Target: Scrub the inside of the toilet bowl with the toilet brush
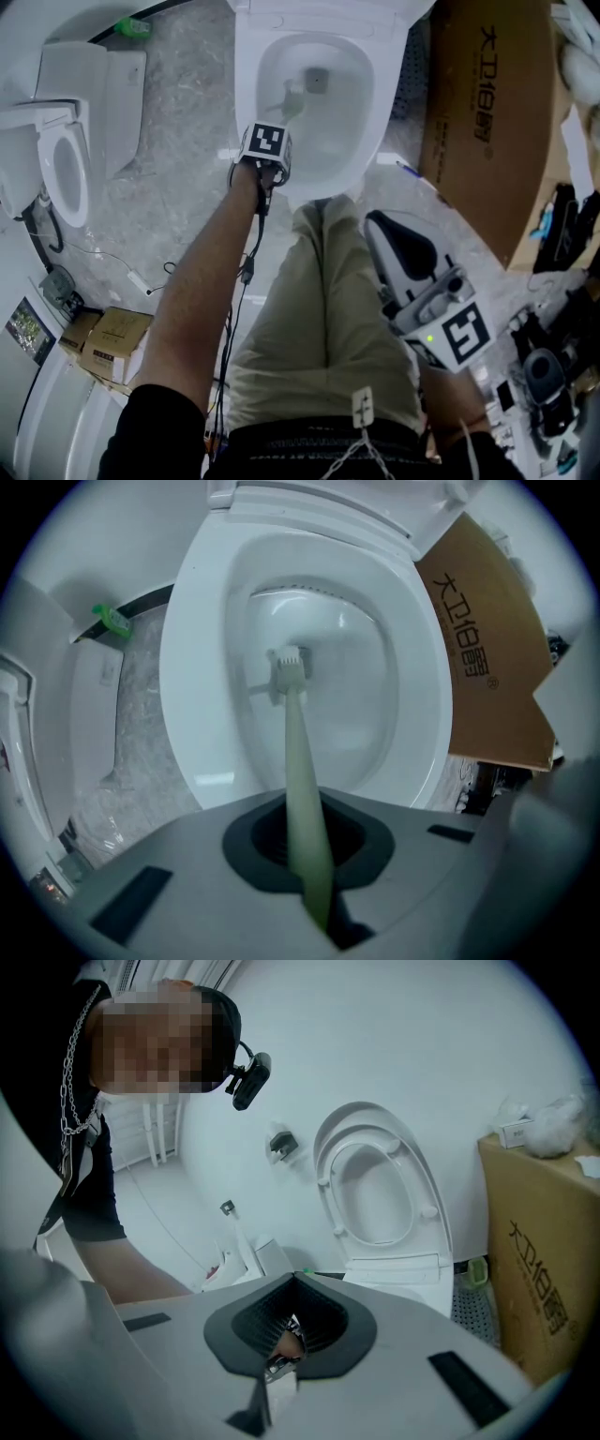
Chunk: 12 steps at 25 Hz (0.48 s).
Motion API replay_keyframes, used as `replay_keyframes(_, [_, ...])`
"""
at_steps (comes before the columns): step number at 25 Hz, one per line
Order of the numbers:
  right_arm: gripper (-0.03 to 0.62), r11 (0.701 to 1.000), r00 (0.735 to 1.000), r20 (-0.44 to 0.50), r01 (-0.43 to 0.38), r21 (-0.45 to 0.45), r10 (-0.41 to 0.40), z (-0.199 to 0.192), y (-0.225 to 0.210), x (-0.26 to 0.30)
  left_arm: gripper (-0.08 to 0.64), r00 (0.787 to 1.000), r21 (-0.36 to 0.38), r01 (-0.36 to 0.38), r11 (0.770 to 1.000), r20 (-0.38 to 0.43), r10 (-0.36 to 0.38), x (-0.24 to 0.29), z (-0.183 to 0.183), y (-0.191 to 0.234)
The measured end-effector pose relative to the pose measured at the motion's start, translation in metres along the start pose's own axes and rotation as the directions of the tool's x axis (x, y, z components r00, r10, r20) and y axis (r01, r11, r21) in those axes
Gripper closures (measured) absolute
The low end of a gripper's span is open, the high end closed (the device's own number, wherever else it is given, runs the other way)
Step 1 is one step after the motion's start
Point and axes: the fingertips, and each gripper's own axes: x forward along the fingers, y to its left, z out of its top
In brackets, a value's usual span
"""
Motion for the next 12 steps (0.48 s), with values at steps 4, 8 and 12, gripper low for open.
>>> replay_keyframes(4, [0.588, 1.000, 1.000, 0.005, 0.011, 0.006, -0.011, -0.001, -0.001, -0.004, 0.558, 0.999, -0.034, 0.003, 0.999, 0.034, -0.002, -0.002, 0.011, 0.008])
replay_keyframes(8, [0.588, 0.999, 0.999, 0.016, 0.030, 0.018, -0.030, 0.000, -0.005, -0.011, 0.558, 0.997, -0.047, -0.019, 0.999, 0.072, 0.022, -0.006, 0.023, 0.012])
replay_keyframes(12, [0.588, 0.999, 0.998, 0.022, 0.051, 0.013, -0.051, 0.001, -0.005, -0.017, 0.558, 0.975, 0.031, -0.087, 0.996, 0.208, 0.078, -0.014, 0.043, 0.016])
